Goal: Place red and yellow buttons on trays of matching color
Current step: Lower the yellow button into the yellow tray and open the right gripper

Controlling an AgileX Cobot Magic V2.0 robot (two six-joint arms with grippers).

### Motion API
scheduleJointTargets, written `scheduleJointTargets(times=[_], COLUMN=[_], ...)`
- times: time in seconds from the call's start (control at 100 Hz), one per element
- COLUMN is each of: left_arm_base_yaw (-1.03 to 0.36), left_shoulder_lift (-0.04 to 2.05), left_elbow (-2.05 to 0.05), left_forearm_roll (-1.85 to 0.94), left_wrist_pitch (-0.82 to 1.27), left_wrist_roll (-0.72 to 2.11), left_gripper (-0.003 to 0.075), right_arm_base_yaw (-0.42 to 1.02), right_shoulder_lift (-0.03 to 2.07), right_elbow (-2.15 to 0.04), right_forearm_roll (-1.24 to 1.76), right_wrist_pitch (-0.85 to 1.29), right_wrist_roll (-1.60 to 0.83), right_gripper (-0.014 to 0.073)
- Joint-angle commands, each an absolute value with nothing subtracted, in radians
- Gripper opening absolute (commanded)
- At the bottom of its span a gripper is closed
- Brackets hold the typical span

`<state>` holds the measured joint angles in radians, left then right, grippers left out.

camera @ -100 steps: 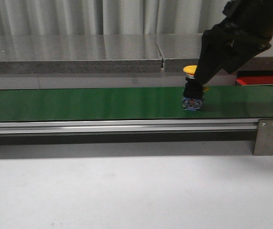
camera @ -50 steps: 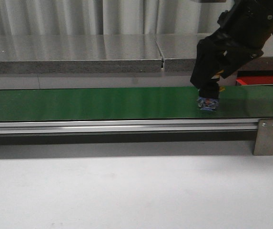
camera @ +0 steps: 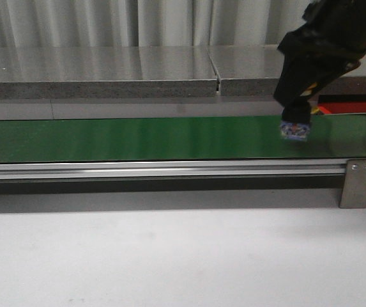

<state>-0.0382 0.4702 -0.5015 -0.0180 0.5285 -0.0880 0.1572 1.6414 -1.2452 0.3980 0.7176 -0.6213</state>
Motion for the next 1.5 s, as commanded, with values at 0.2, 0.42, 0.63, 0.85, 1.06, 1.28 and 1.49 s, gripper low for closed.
scheduleJointTargets(times=[0.2, 0.42, 0.63, 0.85, 1.06, 1.28, 1.49], left_arm_base_yaw=[-0.045, -0.045, -0.045, -0.045, -0.045, -0.045, -0.045], left_shoulder_lift=[0.473, 0.473, 0.473, 0.473, 0.473, 0.473, 0.473], left_elbow=[-0.529, -0.529, -0.529, -0.529, -0.529, -0.529, -0.529], left_forearm_roll=[-0.027, -0.027, -0.027, -0.027, -0.027, -0.027, -0.027], left_wrist_pitch=[0.457, 0.457, 0.457, 0.457, 0.457, 0.457, 0.457], left_wrist_roll=[-0.090, -0.090, -0.090, -0.090, -0.090, -0.090, -0.090], left_gripper=[-0.0019, -0.0019, -0.0019, -0.0019, -0.0019, -0.0019, -0.0019], right_arm_base_yaw=[-0.077, -0.342, -0.488, -0.514, -0.514, -0.530, -0.540], right_shoulder_lift=[1.399, 1.349, 1.402, 1.495, 1.604, 1.695, 1.756], right_elbow=[-1.272, -1.271, -1.269, -1.269, -1.269, -1.269, -1.269], right_forearm_roll=[0.373, 0.373, 0.374, 0.374, 0.373, 0.371, 0.371], right_wrist_pitch=[0.773, 0.815, 0.759, 0.681, 0.661, 0.645, 0.637], right_wrist_roll=[-0.489, -0.463, -0.416, -0.408, -0.408, -0.408, -0.408], right_gripper=[0.0090, 0.0090, 0.0090, 0.0090, 0.0090, 0.0090, 0.0090])
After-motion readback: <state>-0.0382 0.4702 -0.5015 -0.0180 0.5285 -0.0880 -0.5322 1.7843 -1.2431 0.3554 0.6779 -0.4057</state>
